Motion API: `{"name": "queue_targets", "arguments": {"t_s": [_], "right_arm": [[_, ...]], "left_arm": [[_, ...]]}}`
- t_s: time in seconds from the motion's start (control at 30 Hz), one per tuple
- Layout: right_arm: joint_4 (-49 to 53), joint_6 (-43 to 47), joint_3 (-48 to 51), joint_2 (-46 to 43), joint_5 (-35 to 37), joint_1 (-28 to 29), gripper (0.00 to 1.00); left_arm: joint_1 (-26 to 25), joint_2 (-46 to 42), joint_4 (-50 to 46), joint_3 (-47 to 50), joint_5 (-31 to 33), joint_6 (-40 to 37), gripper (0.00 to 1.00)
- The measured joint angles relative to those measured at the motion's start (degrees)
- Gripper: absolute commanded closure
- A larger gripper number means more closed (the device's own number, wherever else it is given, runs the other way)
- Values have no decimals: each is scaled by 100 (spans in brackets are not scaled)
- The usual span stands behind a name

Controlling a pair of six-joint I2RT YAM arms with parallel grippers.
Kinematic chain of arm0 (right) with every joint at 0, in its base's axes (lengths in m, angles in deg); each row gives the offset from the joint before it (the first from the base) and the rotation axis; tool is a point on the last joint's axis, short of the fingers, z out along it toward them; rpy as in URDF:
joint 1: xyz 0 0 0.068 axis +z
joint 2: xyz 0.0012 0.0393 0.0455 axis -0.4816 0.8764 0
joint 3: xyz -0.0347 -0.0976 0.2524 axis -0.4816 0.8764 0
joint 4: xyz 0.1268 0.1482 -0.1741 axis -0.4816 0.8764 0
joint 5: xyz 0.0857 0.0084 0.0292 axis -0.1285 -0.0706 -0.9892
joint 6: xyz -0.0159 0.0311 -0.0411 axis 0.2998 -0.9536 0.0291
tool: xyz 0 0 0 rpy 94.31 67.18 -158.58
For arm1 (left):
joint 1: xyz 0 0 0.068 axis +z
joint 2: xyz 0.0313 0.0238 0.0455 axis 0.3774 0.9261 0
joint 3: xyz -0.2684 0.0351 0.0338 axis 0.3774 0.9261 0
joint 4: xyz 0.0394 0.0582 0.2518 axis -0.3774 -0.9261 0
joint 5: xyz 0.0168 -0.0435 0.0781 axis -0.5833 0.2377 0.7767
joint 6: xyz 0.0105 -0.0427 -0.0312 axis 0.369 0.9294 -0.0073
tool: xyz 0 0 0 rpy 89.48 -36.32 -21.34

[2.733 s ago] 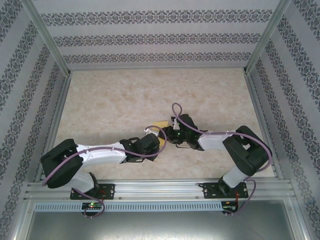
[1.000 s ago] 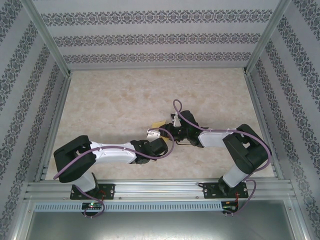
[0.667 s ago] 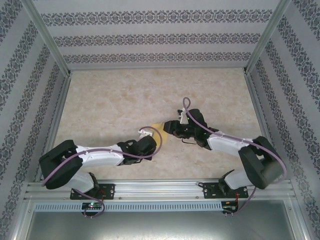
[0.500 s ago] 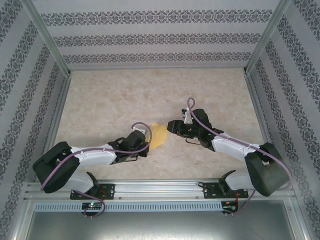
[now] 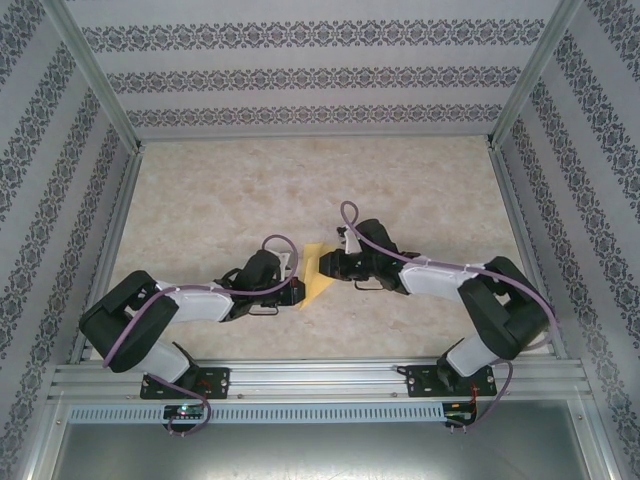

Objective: Fold a paper plane with a square sheet of paper (pick it up from the middle)
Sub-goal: Fourth fold the wing at the center of the table.

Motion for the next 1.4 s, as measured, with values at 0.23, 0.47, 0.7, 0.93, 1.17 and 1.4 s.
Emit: {"name": "queue_targets", "arguments": {"t_s": [0.23,0.47,0.7,0.93,1.17,1.4], "right_arm": [[-267,-39,-337,605,-197,101,86],[-398,-133,-446,813,-254,107,86],[-457,-133,-450,920,-278,107,86],[-476,-173,-511,1196,-271,105,84],[-487,-282,-518,1362,-116,44,84],[-525,-319,-518,1381,-59,15,84]], "left_arm": [[221,260,350,192,-363,293,95],[439,472,699,195,-807,546,95],[623,549,822,192,-1091,726,95],[756,822,1091,153,-1482,916,94],[763,896,1025,2,-1539,940,87],[763,758,734,-63,-1421,872,79]]}}
